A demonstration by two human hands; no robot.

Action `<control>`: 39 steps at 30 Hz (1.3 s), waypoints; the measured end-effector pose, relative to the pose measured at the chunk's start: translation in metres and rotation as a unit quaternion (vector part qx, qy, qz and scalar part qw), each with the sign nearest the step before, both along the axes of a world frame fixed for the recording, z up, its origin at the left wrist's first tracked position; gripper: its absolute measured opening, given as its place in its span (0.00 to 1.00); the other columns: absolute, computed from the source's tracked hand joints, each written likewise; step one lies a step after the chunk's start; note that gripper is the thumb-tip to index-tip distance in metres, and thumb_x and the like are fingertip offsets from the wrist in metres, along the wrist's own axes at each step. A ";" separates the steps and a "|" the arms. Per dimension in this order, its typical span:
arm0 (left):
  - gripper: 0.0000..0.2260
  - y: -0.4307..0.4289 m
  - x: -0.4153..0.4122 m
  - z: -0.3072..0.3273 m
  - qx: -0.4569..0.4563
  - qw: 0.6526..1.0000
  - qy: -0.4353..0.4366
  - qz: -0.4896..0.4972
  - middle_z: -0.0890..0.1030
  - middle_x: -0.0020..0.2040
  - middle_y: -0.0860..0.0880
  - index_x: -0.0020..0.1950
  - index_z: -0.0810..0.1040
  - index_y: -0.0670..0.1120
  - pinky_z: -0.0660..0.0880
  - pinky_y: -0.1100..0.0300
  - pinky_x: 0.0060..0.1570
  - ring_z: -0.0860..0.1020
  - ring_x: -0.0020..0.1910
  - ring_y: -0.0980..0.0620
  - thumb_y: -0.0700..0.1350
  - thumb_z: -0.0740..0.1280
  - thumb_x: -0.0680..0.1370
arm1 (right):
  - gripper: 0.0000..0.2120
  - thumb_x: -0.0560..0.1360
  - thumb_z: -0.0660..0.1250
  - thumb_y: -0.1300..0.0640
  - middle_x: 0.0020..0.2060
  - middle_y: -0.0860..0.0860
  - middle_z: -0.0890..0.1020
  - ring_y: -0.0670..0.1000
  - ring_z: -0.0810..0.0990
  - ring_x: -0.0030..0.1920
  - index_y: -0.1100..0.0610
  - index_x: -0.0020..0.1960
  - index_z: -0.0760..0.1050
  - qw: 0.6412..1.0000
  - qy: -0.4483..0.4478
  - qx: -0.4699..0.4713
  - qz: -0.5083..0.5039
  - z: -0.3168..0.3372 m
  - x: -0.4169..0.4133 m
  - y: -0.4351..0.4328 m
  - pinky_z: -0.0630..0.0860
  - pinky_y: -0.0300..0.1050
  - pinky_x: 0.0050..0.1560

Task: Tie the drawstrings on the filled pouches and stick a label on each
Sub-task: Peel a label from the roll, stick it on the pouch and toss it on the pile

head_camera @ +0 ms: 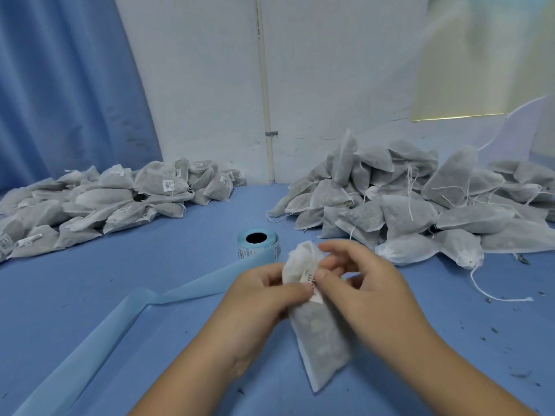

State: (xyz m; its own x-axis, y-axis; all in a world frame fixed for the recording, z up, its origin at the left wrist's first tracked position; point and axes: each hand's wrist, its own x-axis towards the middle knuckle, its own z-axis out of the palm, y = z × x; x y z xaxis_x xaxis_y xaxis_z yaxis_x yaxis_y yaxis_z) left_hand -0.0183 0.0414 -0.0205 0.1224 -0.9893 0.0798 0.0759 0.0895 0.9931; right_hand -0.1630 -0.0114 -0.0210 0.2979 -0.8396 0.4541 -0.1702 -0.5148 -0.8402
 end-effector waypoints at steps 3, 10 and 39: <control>0.16 0.002 -0.004 -0.001 -0.011 0.999 -0.036 -0.019 0.84 0.53 0.38 0.56 0.83 0.40 0.78 0.51 0.58 0.82 0.55 0.40 0.38 0.69 0.69 | 0.15 0.66 0.77 0.48 0.45 0.45 0.82 0.44 0.81 0.45 0.45 0.51 0.79 0.991 0.014 0.117 0.062 0.002 -0.007 -0.005 0.75 0.40 0.46; 0.22 0.002 -0.011 -0.007 0.006 0.997 -0.075 -0.001 0.86 0.47 0.49 0.58 0.80 0.48 0.80 0.62 0.46 0.85 0.48 0.51 0.40 0.72 0.64 | 0.15 0.66 0.77 0.51 0.27 0.52 0.79 0.47 0.74 0.27 0.60 0.32 0.77 0.982 -0.046 0.185 0.007 0.003 -0.009 -0.008 0.70 0.40 0.28; 0.10 -0.014 0.023 0.000 -0.020 0.965 0.158 0.211 0.85 0.49 0.40 0.55 0.78 0.42 0.81 0.50 0.44 0.84 0.47 0.41 0.47 0.68 0.79 | 0.15 0.66 0.73 0.44 0.31 0.57 0.77 0.51 0.72 0.28 0.56 0.41 0.79 0.940 0.123 0.201 0.246 0.034 0.051 -0.011 0.68 0.41 0.27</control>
